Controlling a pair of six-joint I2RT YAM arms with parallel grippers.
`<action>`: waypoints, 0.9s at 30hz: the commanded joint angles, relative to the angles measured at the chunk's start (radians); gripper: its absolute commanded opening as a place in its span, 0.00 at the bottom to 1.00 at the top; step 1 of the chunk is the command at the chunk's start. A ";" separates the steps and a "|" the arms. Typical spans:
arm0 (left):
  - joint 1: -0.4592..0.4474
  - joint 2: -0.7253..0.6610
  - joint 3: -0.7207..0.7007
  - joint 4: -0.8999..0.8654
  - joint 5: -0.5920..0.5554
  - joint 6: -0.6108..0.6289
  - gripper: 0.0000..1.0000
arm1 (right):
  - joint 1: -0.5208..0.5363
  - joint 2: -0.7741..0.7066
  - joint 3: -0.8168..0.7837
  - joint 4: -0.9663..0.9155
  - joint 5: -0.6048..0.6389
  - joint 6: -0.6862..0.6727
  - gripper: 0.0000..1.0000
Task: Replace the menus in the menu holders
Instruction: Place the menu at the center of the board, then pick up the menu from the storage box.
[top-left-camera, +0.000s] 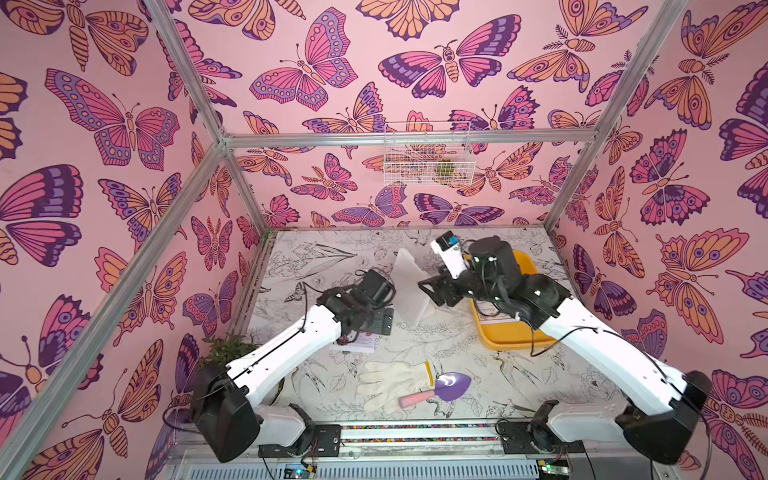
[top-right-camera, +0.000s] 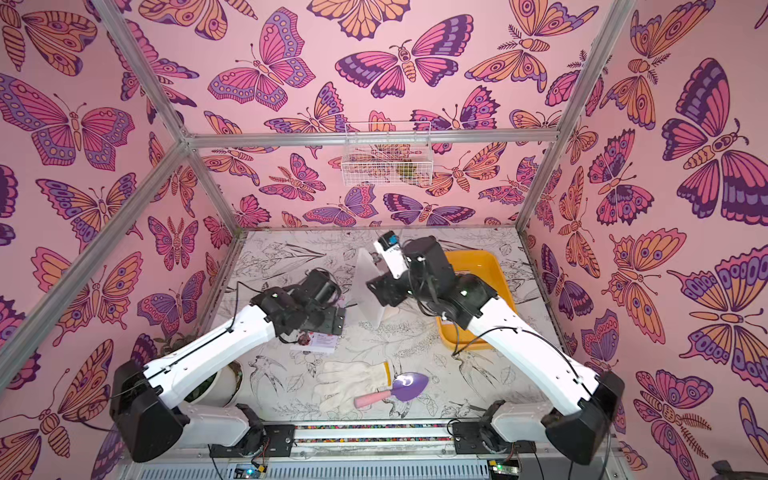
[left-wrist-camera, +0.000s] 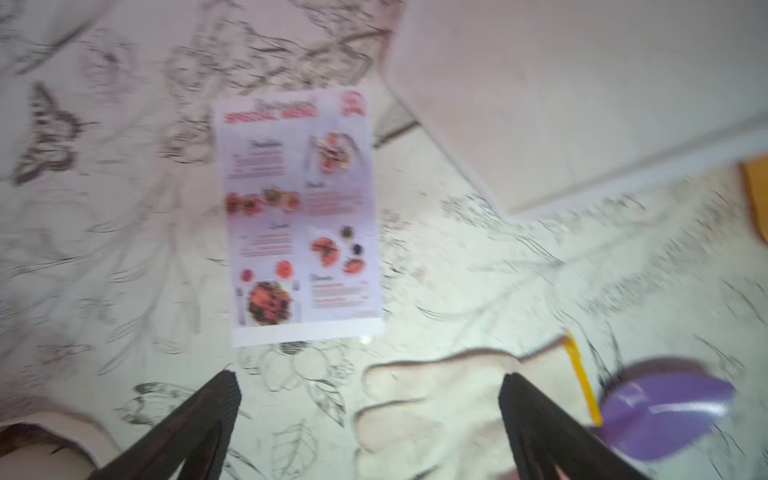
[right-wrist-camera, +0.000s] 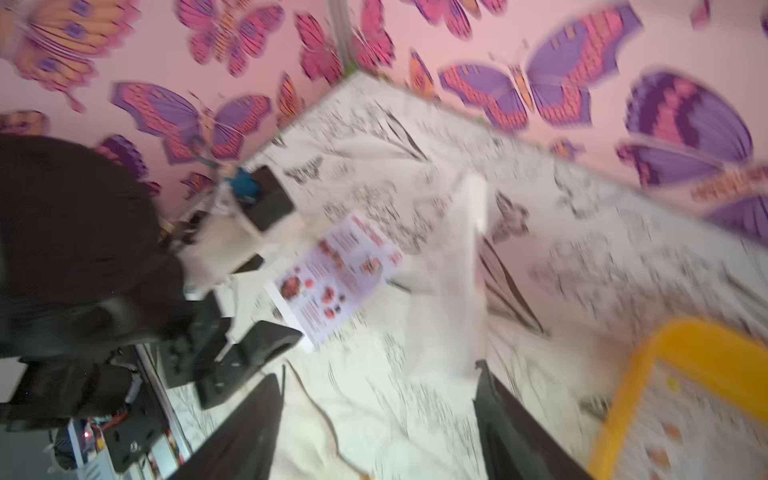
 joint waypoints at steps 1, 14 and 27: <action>-0.136 0.089 0.035 0.048 0.105 -0.072 1.00 | -0.124 -0.101 -0.149 -0.145 0.039 0.141 0.79; -0.317 0.600 0.487 0.299 0.153 -0.042 1.00 | -0.631 0.077 -0.284 0.078 0.124 0.165 0.99; -0.179 0.903 0.780 0.395 0.256 0.087 1.00 | -0.709 0.574 -0.052 0.158 0.045 0.184 0.99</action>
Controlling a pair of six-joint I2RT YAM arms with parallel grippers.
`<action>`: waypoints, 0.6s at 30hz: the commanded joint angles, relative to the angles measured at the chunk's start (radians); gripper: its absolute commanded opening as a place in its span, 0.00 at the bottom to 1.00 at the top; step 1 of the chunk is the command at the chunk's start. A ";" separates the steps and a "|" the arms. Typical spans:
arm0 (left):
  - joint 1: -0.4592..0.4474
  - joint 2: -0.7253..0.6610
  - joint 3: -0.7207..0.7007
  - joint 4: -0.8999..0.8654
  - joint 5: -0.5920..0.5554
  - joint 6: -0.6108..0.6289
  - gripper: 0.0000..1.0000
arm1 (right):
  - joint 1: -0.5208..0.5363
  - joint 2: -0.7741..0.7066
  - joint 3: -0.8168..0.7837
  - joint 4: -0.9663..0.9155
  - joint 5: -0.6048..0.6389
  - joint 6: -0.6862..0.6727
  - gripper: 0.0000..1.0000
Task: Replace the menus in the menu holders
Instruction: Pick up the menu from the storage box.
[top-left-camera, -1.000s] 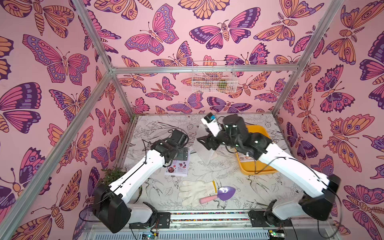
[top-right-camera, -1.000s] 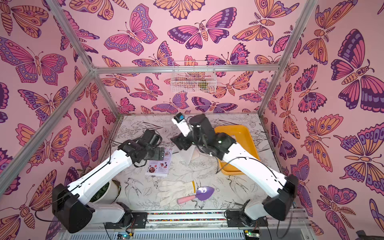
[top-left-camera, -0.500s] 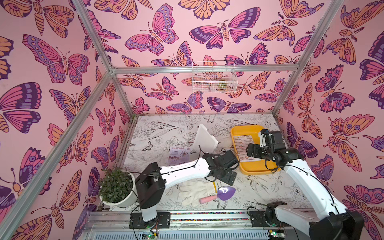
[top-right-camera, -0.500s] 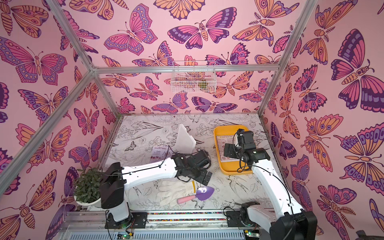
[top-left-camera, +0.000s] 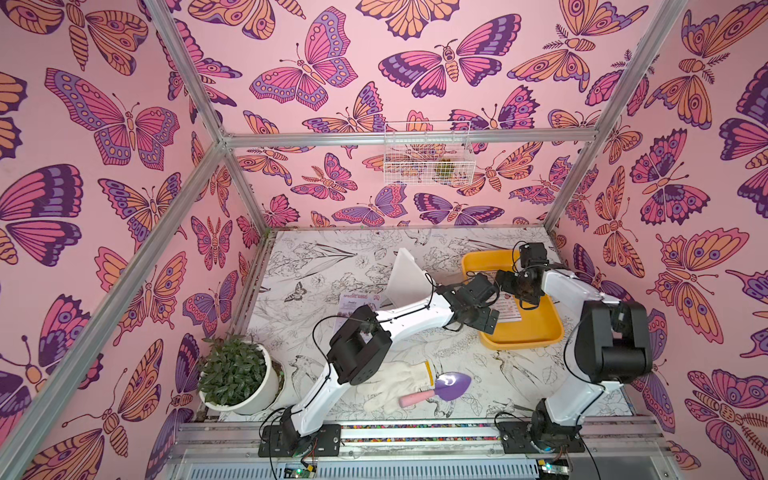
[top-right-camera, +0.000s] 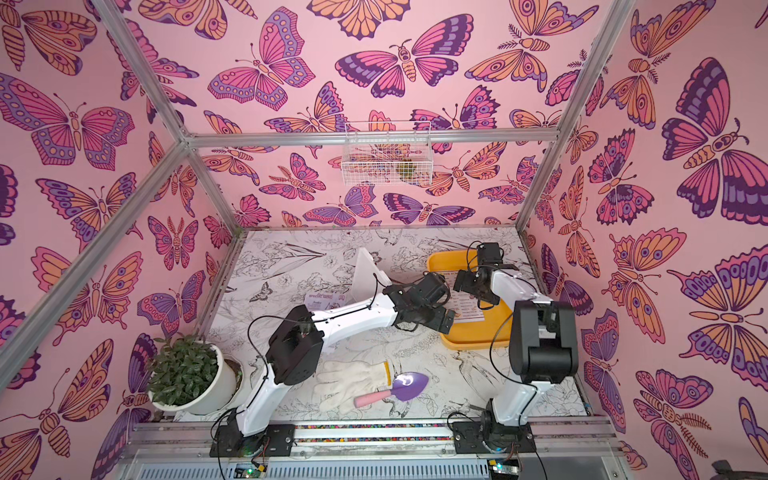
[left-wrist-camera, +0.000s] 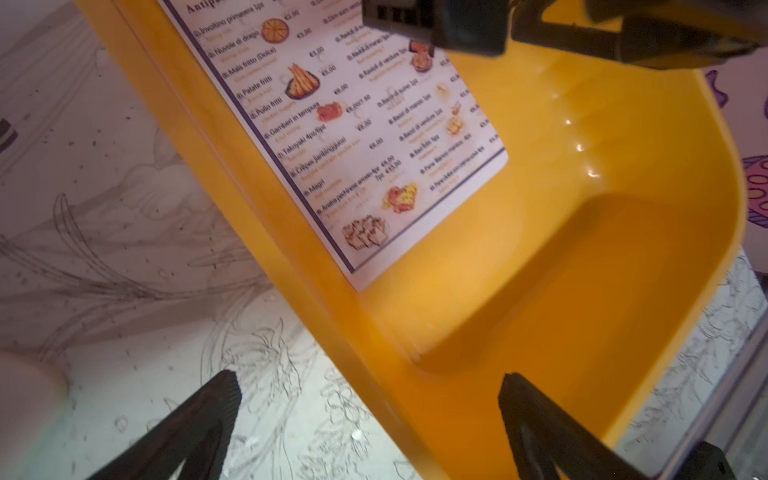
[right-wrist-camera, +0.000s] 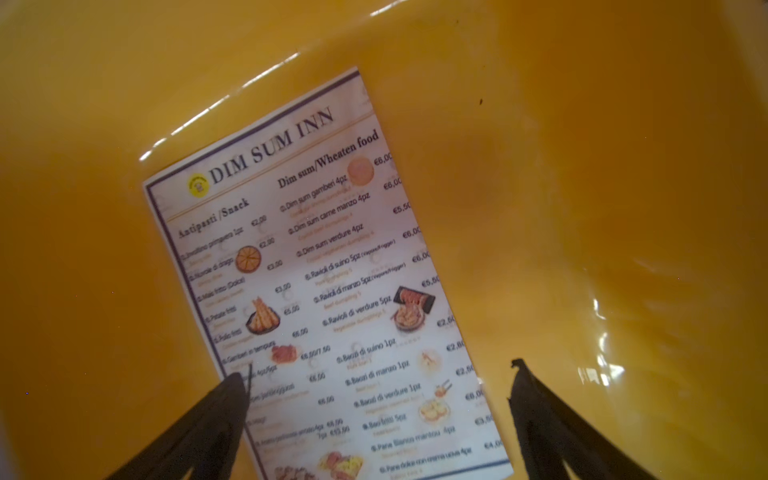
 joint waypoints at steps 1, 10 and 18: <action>0.026 0.019 0.040 0.027 0.050 0.070 1.00 | -0.019 0.058 0.067 0.006 -0.032 0.015 0.99; 0.097 0.007 0.063 0.040 0.226 0.122 1.00 | -0.058 0.165 0.093 0.020 -0.219 0.047 1.00; 0.129 0.050 0.110 0.022 0.232 0.069 1.00 | -0.058 0.158 0.016 0.097 -0.426 0.134 0.98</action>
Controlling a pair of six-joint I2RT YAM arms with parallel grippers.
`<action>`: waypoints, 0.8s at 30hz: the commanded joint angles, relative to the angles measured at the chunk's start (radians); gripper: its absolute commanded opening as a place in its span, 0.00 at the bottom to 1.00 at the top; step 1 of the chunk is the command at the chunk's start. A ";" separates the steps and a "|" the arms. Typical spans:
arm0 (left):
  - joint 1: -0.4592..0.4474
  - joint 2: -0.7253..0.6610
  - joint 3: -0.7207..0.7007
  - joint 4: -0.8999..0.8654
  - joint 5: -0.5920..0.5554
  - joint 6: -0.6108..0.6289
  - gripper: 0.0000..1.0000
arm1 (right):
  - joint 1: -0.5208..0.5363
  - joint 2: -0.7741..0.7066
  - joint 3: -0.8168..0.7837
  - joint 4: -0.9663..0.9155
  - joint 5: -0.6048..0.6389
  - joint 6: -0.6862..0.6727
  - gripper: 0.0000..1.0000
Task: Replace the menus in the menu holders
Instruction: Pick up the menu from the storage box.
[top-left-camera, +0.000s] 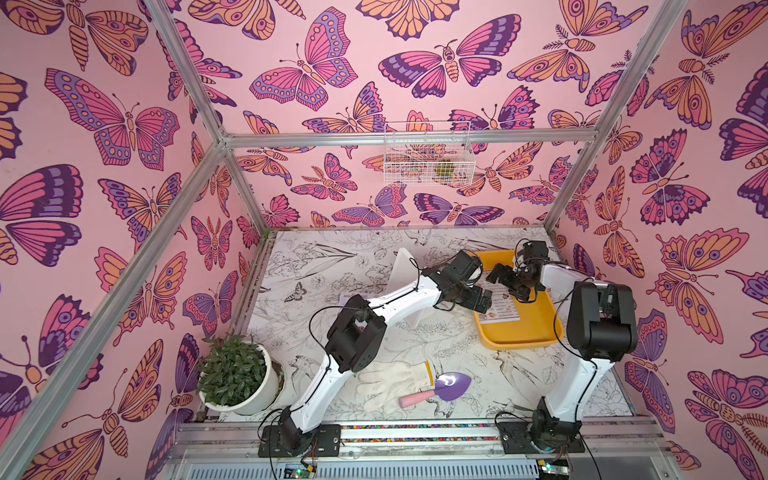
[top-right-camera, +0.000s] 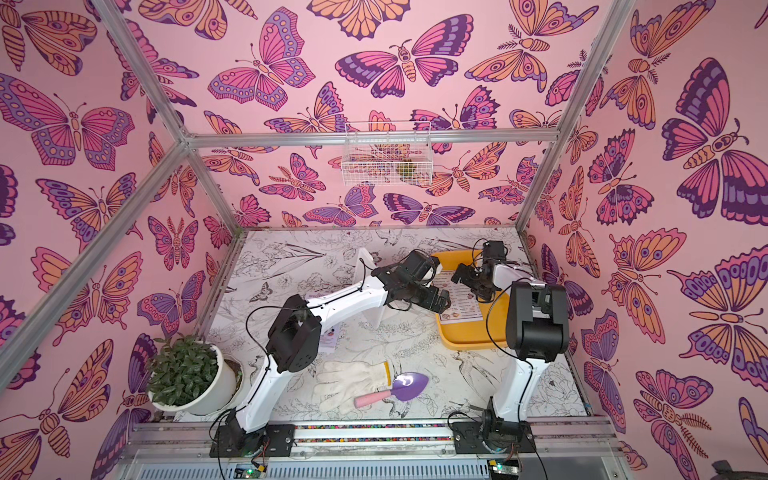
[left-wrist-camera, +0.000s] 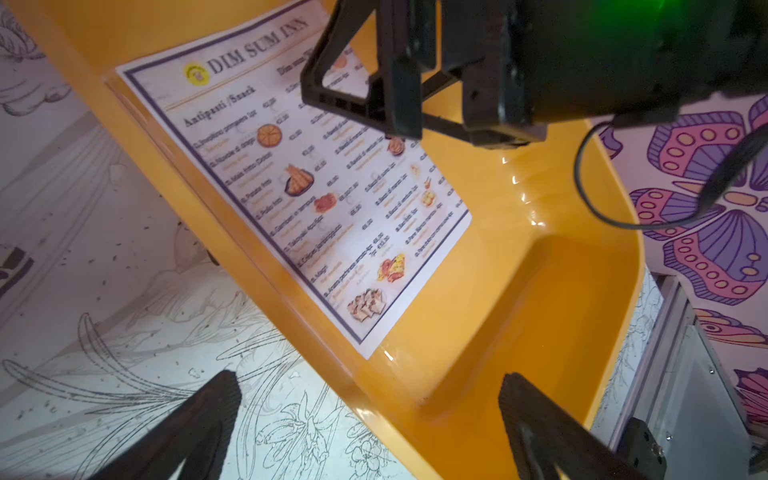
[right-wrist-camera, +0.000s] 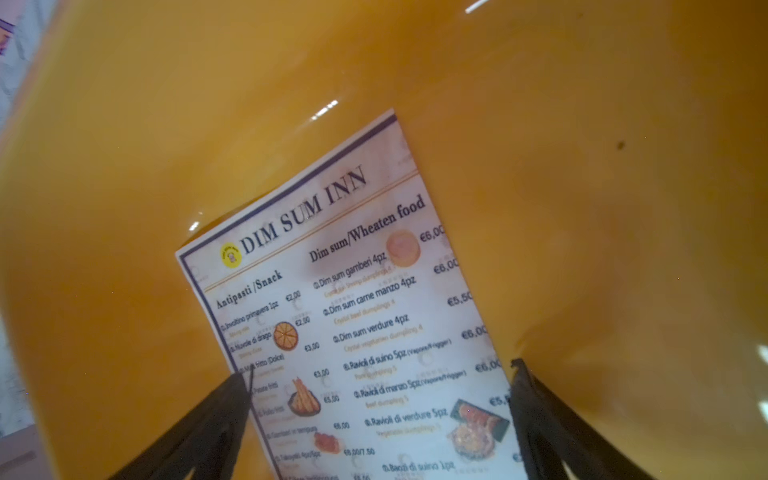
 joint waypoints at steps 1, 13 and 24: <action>0.011 0.033 0.035 -0.024 0.010 -0.008 1.00 | 0.003 0.010 -0.052 -0.012 -0.136 0.064 0.97; 0.014 0.087 0.132 -0.099 -0.180 -0.073 0.95 | 0.009 -0.049 -0.114 0.022 -0.219 0.109 0.97; 0.024 0.136 0.203 -0.102 -0.227 -0.133 0.74 | 0.008 -0.084 -0.129 0.019 -0.226 0.110 0.94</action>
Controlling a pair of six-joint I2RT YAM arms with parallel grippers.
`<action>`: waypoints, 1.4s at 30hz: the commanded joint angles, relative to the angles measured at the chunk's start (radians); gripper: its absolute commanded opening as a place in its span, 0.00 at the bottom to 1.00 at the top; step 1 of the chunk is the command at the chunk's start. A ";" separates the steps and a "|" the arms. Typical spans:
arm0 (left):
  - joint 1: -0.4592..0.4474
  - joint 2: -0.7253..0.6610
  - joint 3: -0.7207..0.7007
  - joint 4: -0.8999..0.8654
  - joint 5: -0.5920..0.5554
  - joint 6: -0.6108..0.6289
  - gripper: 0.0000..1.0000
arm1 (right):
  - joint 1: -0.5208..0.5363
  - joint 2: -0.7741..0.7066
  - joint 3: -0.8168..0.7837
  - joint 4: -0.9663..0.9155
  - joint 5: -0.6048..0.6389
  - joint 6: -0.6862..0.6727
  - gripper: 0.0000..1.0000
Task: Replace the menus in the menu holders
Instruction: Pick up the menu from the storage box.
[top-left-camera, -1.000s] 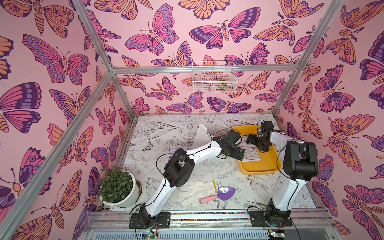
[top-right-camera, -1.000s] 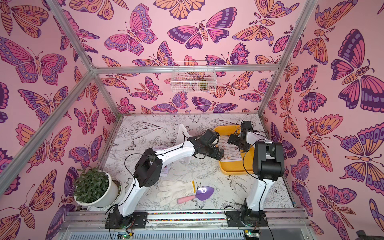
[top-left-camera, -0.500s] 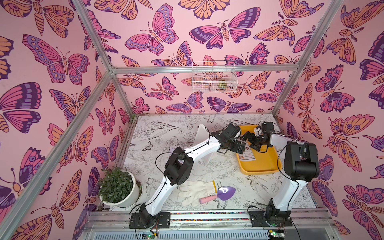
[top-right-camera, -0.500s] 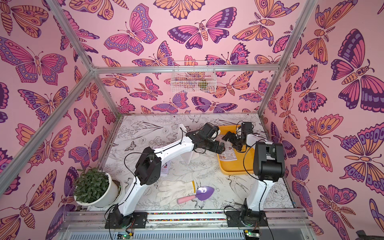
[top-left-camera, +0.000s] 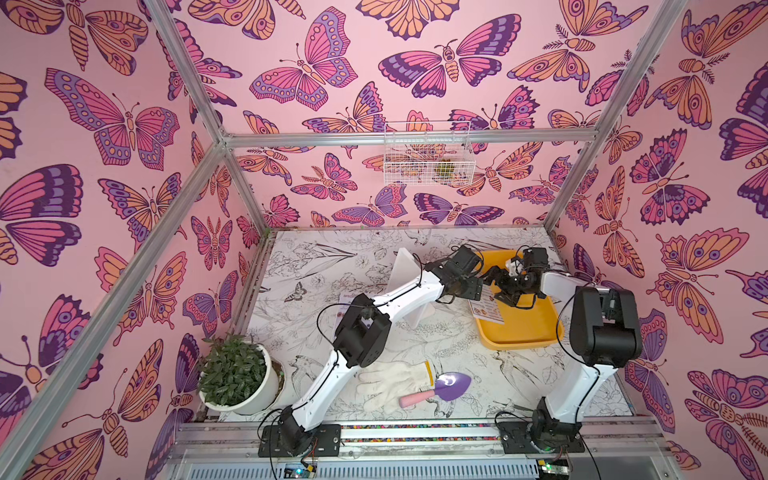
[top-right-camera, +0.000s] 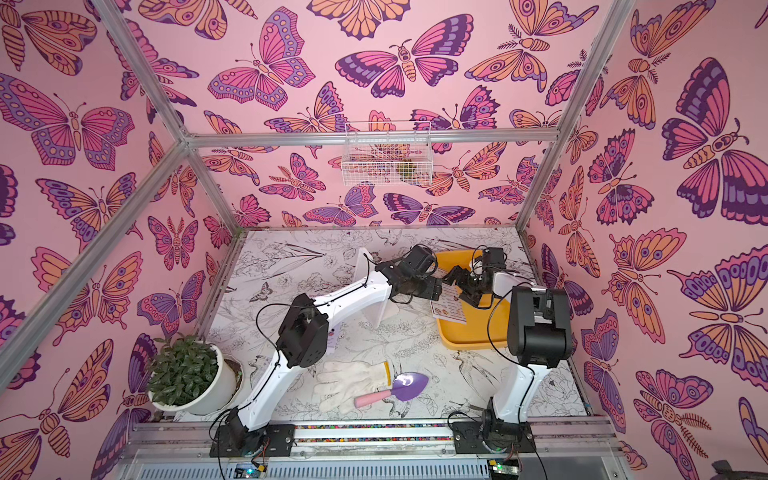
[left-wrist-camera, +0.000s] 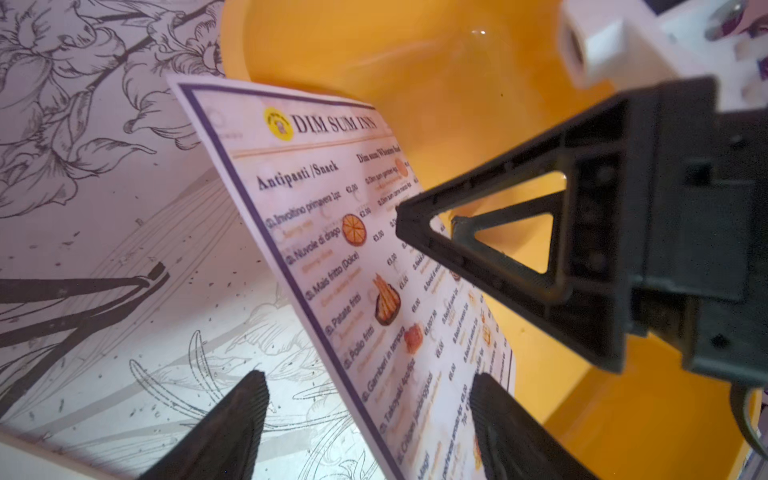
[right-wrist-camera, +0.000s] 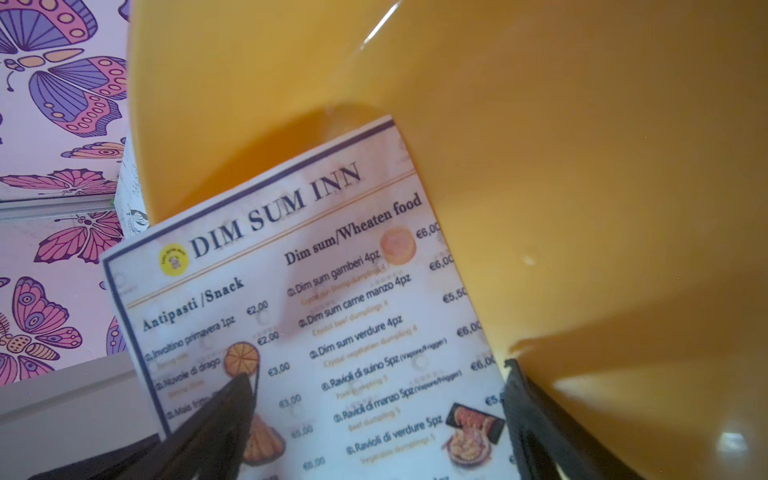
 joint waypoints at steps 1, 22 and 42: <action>0.008 0.029 0.038 -0.013 -0.028 -0.016 0.70 | 0.005 -0.024 -0.018 -0.055 0.002 0.001 0.94; 0.008 0.067 0.082 -0.030 -0.050 -0.062 0.16 | 0.005 -0.033 -0.021 -0.056 -0.008 -0.007 0.90; -0.008 -0.088 0.170 -0.070 0.037 0.112 0.05 | -0.124 -0.415 -0.183 0.066 -0.186 0.005 0.97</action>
